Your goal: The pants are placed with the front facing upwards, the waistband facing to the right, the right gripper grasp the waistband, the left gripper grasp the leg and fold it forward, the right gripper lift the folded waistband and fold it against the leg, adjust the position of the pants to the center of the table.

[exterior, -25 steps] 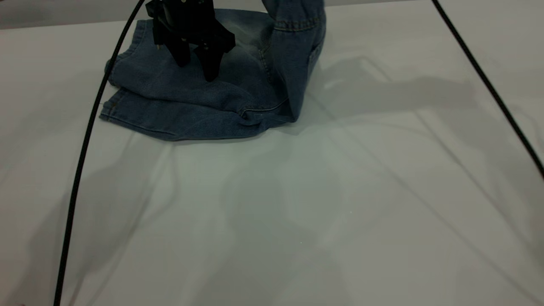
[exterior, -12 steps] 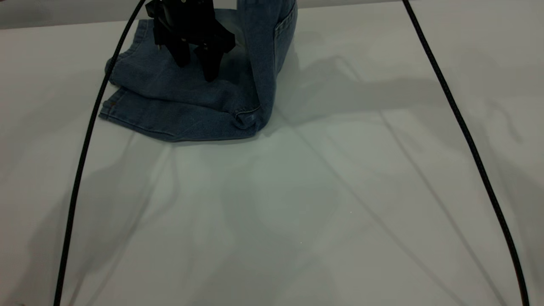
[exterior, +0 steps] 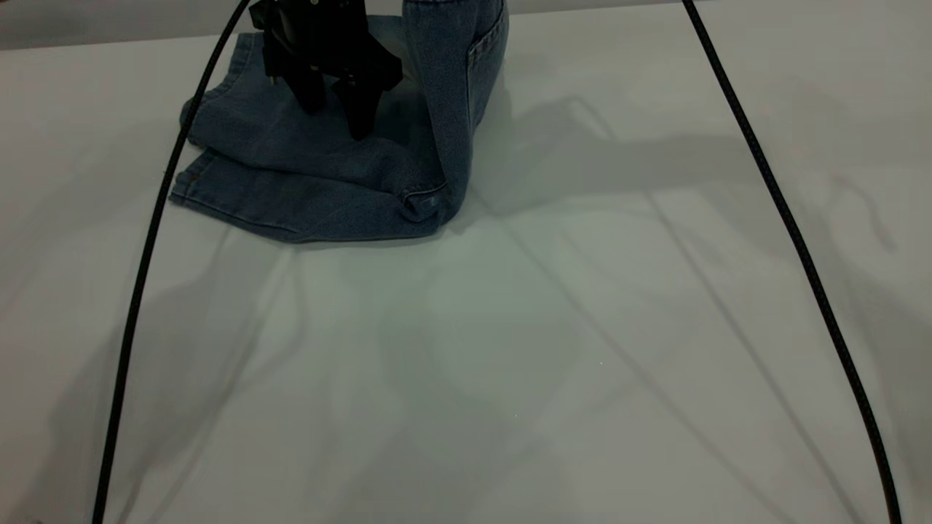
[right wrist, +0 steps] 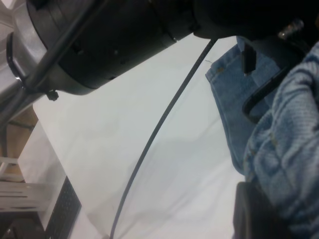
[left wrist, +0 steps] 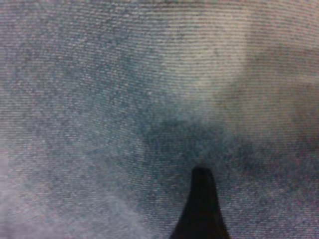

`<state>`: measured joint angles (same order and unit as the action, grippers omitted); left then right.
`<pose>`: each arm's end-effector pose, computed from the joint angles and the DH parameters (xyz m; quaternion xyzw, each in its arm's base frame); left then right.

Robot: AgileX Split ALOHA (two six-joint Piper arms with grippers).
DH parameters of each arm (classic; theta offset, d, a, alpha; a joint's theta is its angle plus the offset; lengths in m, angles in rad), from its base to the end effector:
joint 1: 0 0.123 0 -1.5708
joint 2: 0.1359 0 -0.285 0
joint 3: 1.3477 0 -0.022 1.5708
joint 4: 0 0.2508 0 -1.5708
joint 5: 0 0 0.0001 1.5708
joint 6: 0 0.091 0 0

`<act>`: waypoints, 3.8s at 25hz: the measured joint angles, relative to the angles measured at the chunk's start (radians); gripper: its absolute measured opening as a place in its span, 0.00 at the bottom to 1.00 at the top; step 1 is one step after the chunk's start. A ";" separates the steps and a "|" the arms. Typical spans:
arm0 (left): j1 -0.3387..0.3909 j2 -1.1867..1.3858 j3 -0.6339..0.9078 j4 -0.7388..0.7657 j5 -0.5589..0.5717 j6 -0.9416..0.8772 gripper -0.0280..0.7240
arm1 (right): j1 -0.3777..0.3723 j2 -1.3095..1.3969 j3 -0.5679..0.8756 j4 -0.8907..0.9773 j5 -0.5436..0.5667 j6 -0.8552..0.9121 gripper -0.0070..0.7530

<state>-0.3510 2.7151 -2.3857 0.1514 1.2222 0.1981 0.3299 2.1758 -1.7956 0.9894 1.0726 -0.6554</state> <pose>0.5036 -0.1707 0.0763 0.2911 0.9525 0.0681 0.0584 0.4208 0.2147 0.2273 -0.2529 0.8579 0.4177 0.1599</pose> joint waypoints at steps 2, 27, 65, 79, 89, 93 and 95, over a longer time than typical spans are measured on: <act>0.000 -0.008 0.000 0.049 -0.001 -0.007 0.72 | 0.000 -0.001 0.000 0.001 -0.001 0.000 0.16; 0.000 -0.478 -0.002 0.236 0.003 -0.033 0.72 | 0.000 -0.001 0.000 -0.007 0.001 0.000 0.16; -0.002 -0.743 -0.002 0.160 -0.002 -0.038 0.72 | 0.242 0.333 -0.210 0.257 -0.263 -0.002 0.16; -0.002 -0.743 -0.002 0.160 -0.002 -0.038 0.72 | 0.240 0.377 -0.210 0.349 -0.287 -0.037 0.84; -0.002 -0.743 0.000 0.162 -0.001 -0.062 0.72 | 0.108 0.377 -0.296 0.163 -0.198 0.085 0.82; -0.002 -0.741 0.000 0.144 -0.001 -0.105 0.72 | 0.003 0.377 -0.378 0.030 -0.120 0.197 0.80; -0.002 -0.733 0.001 0.116 -0.002 -0.105 0.72 | -0.049 0.377 -0.424 -0.045 -0.082 0.253 0.79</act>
<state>-0.3531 1.9824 -2.3846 0.2673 1.2207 0.0931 0.2812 2.5533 -2.2198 0.9448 0.9906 -0.4026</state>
